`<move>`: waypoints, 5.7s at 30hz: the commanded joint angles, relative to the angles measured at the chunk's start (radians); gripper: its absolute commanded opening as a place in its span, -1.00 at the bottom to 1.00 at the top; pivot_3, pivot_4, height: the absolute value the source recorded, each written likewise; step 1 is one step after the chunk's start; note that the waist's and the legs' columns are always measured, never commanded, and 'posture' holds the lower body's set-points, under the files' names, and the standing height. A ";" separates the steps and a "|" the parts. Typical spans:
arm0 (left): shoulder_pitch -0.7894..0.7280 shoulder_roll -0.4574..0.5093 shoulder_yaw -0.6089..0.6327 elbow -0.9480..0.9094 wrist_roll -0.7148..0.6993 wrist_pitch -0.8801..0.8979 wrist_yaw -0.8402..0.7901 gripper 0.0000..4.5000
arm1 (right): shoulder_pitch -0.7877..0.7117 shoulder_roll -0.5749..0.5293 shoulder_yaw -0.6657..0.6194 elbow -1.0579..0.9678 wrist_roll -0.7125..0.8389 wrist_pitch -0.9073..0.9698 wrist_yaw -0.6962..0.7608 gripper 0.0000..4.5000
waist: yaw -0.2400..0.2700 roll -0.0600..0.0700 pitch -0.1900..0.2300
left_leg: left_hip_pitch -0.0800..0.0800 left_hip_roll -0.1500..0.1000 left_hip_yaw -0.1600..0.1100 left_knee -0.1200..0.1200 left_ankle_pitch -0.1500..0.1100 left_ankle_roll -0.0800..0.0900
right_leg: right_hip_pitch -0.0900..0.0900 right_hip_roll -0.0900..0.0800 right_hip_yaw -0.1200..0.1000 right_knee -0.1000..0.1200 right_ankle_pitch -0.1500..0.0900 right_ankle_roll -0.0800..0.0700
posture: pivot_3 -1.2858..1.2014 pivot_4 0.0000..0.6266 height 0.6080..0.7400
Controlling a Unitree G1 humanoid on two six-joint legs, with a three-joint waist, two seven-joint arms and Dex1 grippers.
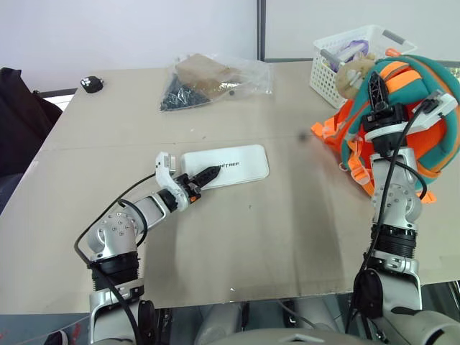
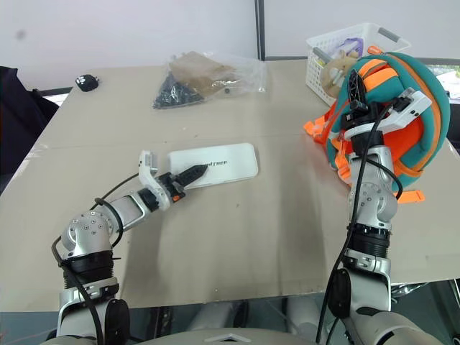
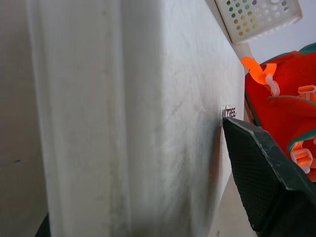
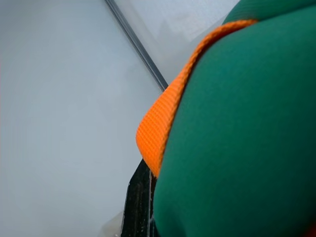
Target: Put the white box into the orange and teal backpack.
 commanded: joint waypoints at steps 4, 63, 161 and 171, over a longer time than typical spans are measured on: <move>-0.036 0.028 0.049 -0.105 -0.075 -0.048 -0.097 0.13 | 0.047 -0.138 0.114 -0.247 0.372 0.384 0.276 -0.98 | -0.013 0.000 0.000 | -0.002 0.000 -0.001 -0.001 0.000 0.000 | -0.002 0.000 0.000 0.000 0.000 0.000 | 0.03 -0.52 1.00; -0.631 -0.281 -0.393 0.624 0.677 -1.223 -0.711 0.96 | 0.186 -0.144 0.094 -0.326 0.504 0.461 0.219 -1.00 | -0.013 -0.003 0.002 | -0.020 -0.007 -0.011 0.015 0.000 0.001 | -0.012 -0.005 -0.010 0.003 0.001 0.001 | 0.03 -0.52 1.00; 0.147 0.165 -0.291 -0.190 0.536 -0.641 -0.638 1.00 | 0.528 -0.443 0.063 -0.403 0.284 0.431 0.444 0.96 | -0.009 -0.004 -0.008 | -0.015 -0.008 -0.010 0.014 0.000 0.001 | -0.014 -0.004 0.001 0.014 0.001 0.001 | 0.03 -0.52 1.00; 0.628 0.218 -0.282 -0.514 0.563 -0.651 -0.545 1.00 | 0.939 -0.510 0.096 -0.324 -0.114 0.066 0.670 0.99 | 0.026 -0.004 -0.006 | -0.005 -0.007 -0.008 0.013 -0.002 0.004 | -0.002 -0.004 0.001 0.009 0.000 0.001 | 0.03 -0.52 1.00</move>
